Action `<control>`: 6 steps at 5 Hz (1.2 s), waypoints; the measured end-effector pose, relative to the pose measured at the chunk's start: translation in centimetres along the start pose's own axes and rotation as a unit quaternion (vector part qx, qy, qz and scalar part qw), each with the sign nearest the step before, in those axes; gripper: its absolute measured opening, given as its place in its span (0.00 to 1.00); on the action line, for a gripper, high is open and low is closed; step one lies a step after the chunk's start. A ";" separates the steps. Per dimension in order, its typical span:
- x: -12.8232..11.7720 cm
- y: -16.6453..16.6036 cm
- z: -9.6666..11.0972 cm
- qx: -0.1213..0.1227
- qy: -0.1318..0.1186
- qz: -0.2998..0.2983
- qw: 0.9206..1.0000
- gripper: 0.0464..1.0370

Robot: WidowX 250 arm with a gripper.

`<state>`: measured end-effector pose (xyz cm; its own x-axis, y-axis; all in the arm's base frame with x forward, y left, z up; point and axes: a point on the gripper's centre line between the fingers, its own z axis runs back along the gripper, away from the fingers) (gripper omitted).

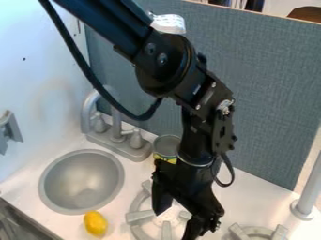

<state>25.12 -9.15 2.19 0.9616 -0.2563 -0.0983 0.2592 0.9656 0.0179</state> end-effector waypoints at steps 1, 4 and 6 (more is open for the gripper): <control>-0.3 0.0 -0.6 0.001 0.012 0.000 1.000 0.97; -0.5 -0.8 -1.3 -0.009 0.012 0.003 1.000 0.97; 0.1 -1.4 -3.2 0.011 0.048 0.002 0.999 0.97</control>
<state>24.55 -10.33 -1.02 0.9498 -0.2464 -0.1928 0.2585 0.9652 0.0398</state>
